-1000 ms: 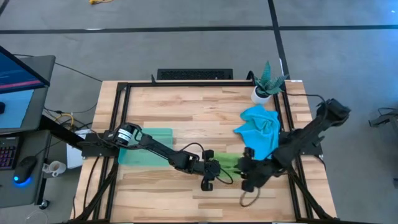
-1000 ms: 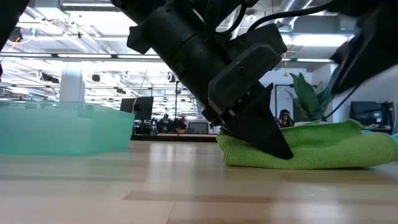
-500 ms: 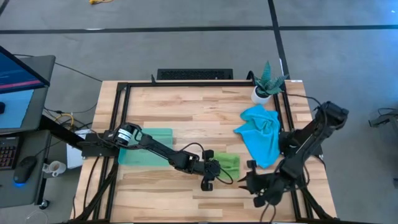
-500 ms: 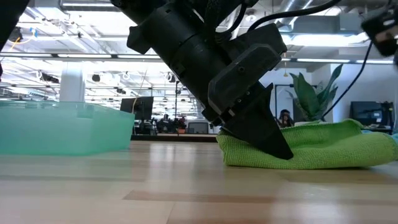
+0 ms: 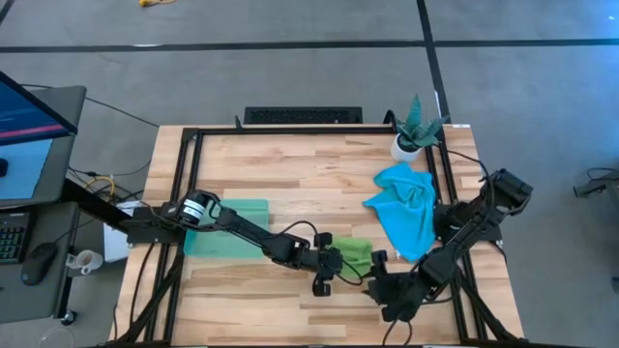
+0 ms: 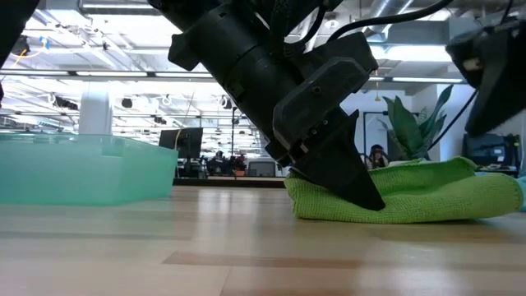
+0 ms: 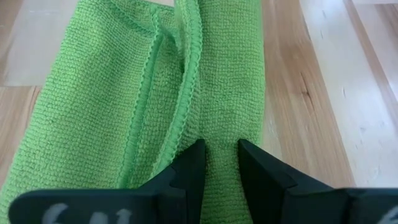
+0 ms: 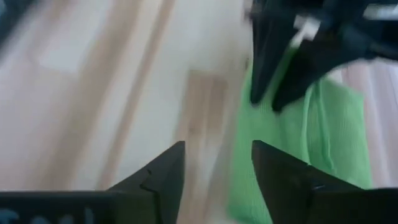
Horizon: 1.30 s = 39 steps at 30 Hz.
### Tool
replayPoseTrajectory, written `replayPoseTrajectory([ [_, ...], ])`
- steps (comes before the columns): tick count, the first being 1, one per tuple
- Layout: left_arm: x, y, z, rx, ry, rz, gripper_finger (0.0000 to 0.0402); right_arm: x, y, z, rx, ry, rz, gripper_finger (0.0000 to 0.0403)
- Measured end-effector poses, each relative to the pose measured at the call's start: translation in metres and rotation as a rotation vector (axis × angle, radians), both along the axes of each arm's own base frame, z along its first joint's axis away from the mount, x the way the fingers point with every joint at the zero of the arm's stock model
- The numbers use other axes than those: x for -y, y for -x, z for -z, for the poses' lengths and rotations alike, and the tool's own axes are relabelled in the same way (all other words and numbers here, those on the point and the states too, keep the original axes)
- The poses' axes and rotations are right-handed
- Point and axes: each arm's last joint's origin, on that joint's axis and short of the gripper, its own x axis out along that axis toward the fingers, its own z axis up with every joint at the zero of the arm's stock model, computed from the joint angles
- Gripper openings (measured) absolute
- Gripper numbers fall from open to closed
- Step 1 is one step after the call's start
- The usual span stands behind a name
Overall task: Roll microfiber towels into tight, uniform cylinder then place into a basket
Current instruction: Roll the green towel
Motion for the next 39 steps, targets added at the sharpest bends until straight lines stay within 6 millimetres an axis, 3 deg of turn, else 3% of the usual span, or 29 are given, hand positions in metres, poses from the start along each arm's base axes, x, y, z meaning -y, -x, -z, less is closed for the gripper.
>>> replayPoseTrajectory([
  [9, 0.0, 0.0, 0.0, 0.0, 0.0, -0.002, 0.0089, 0.011, -0.009, 0.037, -0.121, 0.136, 0.059, 0.0235],
  [13, 0.0, 0.0, 0.0, 0.0, 0.001, -0.002, 0.0089, 0.017, -0.013, 0.043, -0.144, 0.129, 0.126, 0.0234],
  [20, 0.0, 0.0, 0.0, 0.0, 0.001, -0.003, 0.0089, 0.021, -0.011, 0.035, -0.161, 0.081, 0.16, 0.0232],
  [26, 0.0, 0.0, 0.0, 0.0, 0.001, -0.004, 0.0089, 0.021, -0.012, 0.014, -0.132, 0.053, 0.162, 0.0227],
  [32, 0.0, 0.0, 0.0, 0.0, 0.001, -0.004, 0.0089, 0.022, -0.011, 0.013, -0.136, 0.048, 0.159, 0.0224],
  [39, 0.0, 0.0, 0.0, 0.0, 0.0, -0.004, 0.0089, 0.022, -0.013, 0.029, -0.163, 0.039, 0.158, 0.0224],
])
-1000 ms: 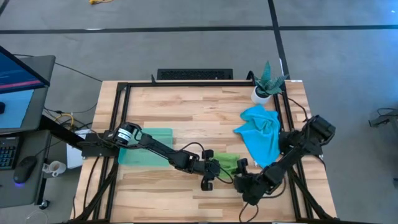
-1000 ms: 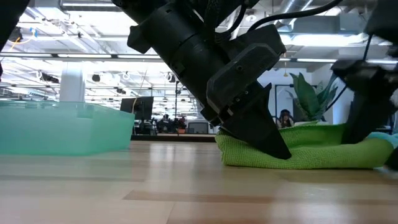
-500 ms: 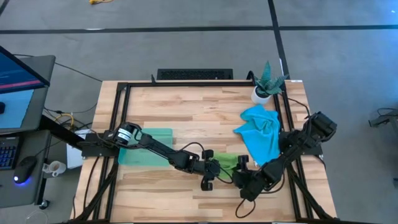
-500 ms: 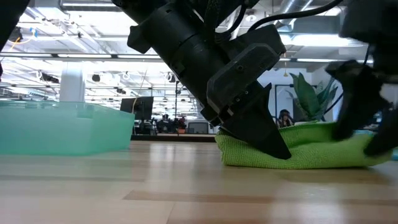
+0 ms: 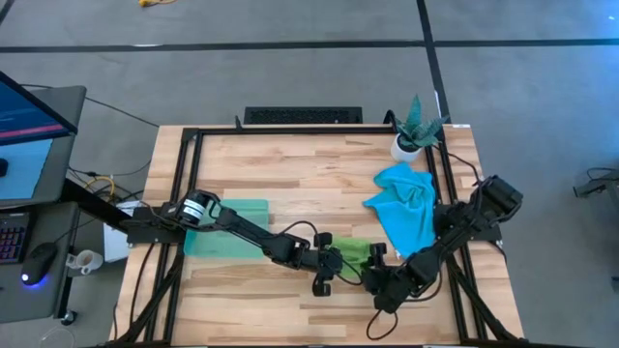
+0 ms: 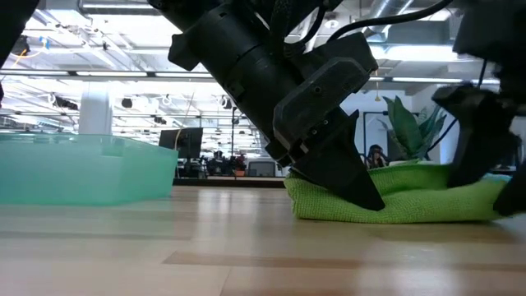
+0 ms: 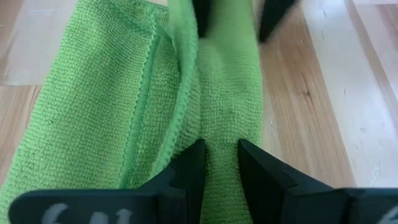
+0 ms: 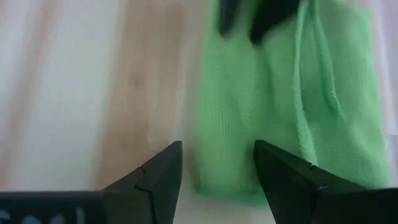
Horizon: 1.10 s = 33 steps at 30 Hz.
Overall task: Roll microfiber towels into tight, uniform cylinder then place into a basket
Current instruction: Roll the green towel
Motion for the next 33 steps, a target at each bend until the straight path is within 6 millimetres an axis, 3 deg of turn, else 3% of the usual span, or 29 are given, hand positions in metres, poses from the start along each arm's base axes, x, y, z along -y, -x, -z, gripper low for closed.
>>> replayPoseTrajectory([
  [8, 0.0, 0.0, -0.001, -0.005, -0.021, 0.021, 0.0089, 0.006, -0.005, 0.014, -0.041, -0.01, 0.104, 0.0222],
  [11, 0.001, -0.001, -0.004, -0.007, -0.04, 0.042, 0.0089, 0.008, -0.006, 0.016, -0.045, -0.057, 0.169, 0.0204],
  [22, 0.016, 0.0, -0.019, -0.084, -0.264, 0.09, 0.0089, 0.008, -0.006, 0.017, -0.027, -0.065, 0.204, 0.0016],
  [28, 0.027, 0.006, -0.031, -0.155, -0.453, 0.11, 0.0089, 0.008, -0.006, 0.018, -0.027, -0.07, 0.207, 0.0036],
  [33, 0.032, 0.01, -0.042, -0.194, -0.624, 0.099, 0.0089, 0.007, -0.006, 0.018, -0.027, -0.075, 0.206, 0.0016],
])
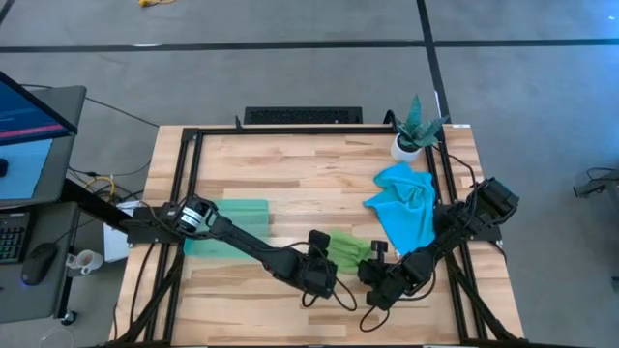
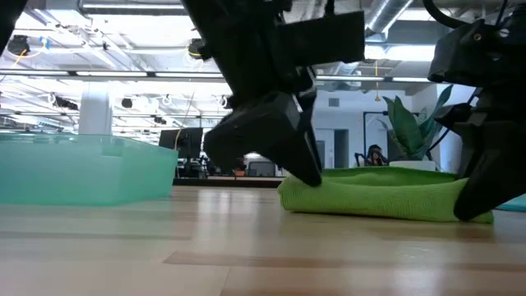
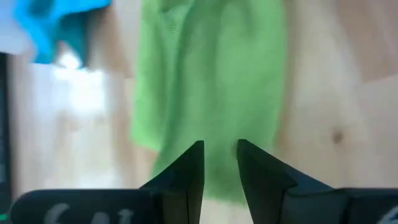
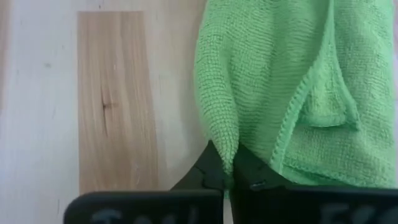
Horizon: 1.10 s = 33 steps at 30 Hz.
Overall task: Roll microfiber towels into tight, uniform cylinder then place into a basket
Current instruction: Roll the green towel
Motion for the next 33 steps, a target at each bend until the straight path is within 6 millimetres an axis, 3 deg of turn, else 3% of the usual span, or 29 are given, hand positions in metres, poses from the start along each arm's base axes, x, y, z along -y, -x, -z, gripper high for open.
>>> replayPoseTrajectory([
  [7, -0.001, 0.002, -0.009, -0.053, -0.078, 0.0, 0.0089, 0.0, 0.0, 0.0, 0.009, -0.024, 0.028, 0.0029],
  [15, -0.011, 0.0, -0.007, -0.091, 0.045, -0.03, 0.0095, -0.001, -0.001, 0.0, 0.013, -0.025, 0.025, 0.0015],
  [26, -0.021, 0.001, -0.007, -0.089, 0.079, -0.132, 0.0209, -0.001, -0.001, 0.0, 0.013, -0.025, 0.022, 0.0022],
  [33, -0.014, 0.013, -0.028, -0.076, -0.021, -0.112, 0.0228, -0.001, -0.001, 0.0, 0.016, -0.031, 0.029, 0.0025],
])
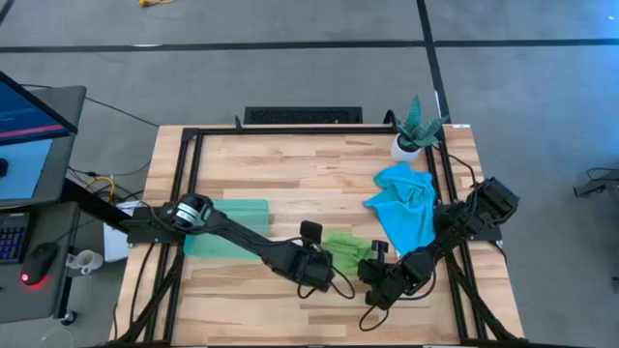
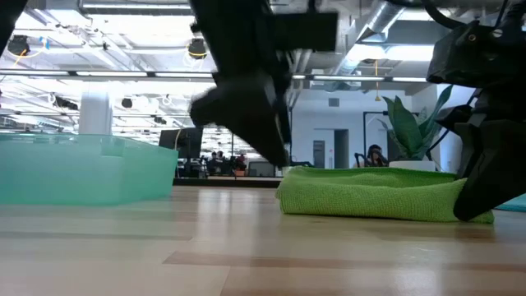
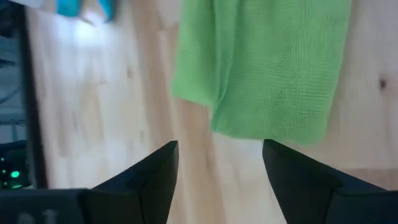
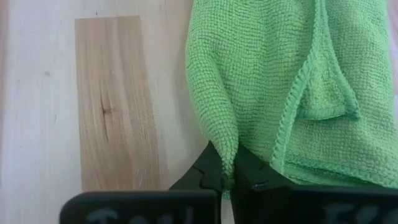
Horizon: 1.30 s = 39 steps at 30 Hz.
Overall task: Roll microfiber towels into tight, uniform cylinder then place into a basket
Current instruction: Roll the green towel
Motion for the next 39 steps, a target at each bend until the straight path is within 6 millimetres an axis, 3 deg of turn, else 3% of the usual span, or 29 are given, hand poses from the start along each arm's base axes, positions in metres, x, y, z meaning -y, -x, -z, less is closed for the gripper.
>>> replayPoseTrajectory([
  [5, 0.011, 0.012, -0.029, 0.052, 0.059, 0.025, 0.0225, 0.0, 0.0, 0.0, 0.002, -0.005, 0.01, 0.0025],
  [8, 0.022, 0.011, -0.033, 0.075, 0.122, 0.117, 0.0224, 0.0, 0.0, 0.0, 0.002, -0.006, 0.011, 0.0019],
  [13, 0.028, 0.008, -0.006, 0.088, 0.159, 0.236, 0.0224, 0.0, -0.001, 0.0, 0.007, -0.016, 0.017, 0.0026],
  [23, -0.006, 0.005, 0.035, 0.129, 0.224, 0.229, 0.0223, -0.001, 0.0, 0.0, 0.005, -0.016, 0.011, 0.0019],
  [39, -0.043, 0.008, 0.06, 0.184, 0.321, 0.135, 0.0222, 0.0, -0.001, 0.0, 0.006, -0.018, 0.014, 0.0027],
])
